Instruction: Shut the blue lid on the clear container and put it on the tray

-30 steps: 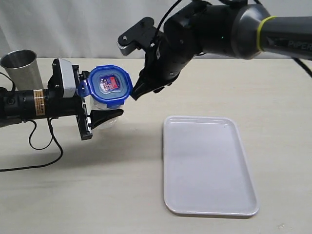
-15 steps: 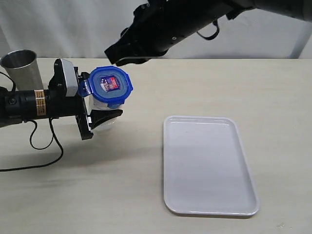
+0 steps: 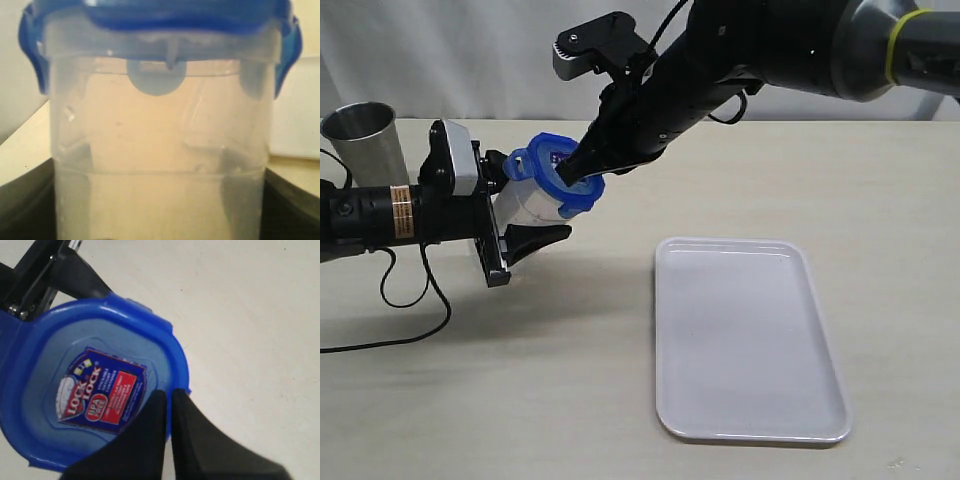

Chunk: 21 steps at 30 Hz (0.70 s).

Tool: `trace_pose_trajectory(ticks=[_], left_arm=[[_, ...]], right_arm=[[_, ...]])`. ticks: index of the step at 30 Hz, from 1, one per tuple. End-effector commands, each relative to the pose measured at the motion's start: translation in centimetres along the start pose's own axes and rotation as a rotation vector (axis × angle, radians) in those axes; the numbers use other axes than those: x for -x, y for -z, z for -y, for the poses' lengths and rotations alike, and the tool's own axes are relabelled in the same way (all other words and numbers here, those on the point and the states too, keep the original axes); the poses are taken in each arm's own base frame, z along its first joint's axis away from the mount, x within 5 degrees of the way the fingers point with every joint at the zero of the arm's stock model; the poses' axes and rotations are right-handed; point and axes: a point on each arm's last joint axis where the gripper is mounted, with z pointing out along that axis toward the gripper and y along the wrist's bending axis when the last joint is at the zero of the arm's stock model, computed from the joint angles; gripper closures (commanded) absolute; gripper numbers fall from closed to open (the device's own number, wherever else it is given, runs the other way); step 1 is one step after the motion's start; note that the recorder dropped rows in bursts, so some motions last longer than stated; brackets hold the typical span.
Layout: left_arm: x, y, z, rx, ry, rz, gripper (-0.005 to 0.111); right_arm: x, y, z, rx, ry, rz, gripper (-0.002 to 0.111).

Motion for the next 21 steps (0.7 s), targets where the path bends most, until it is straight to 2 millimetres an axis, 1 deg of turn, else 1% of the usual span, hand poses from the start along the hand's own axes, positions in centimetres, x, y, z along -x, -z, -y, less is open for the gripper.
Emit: trace_pose_trajectory(ticks=[1, 6, 9, 12, 17, 21], left_arm=[[1.4, 0.1, -0.2, -0.006, 0.015, 0.108, 0.107], [1.4, 0.1, 0.0, -0.023, 0.024, 0.104, 0.107], [1.4, 0.1, 0.0, -0.027, 0.102, 0.103, 0.107], [1.3, 0.1, 0.0, -0.030, 0.205, 0.094, 0.107], [1.4, 0.1, 0.0, -0.037, 0.232, 0.101, 0.107], [1.4, 0.1, 0.0, -0.040, 0.231, 0.099, 0.107]], right_arm=[[-0.5, -1.2, 0.2, -0.006, -0.004, -0.029, 0.104], [-1.3, -2.9, 0.4, 0.002, -0.011, -0.067, 0.104], [-1.6, -3.5, 0.4, 0.004, -0.013, -0.081, 0.104], [-1.6, -3.5, 0.4, 0.004, -0.013, -0.081, 0.104], [-1.1, -2.6, 0.3, 0.001, -0.010, -0.061, 0.104], [-0.3, -0.7, 0.2, -0.008, -0.002, -0.016, 0.104]])
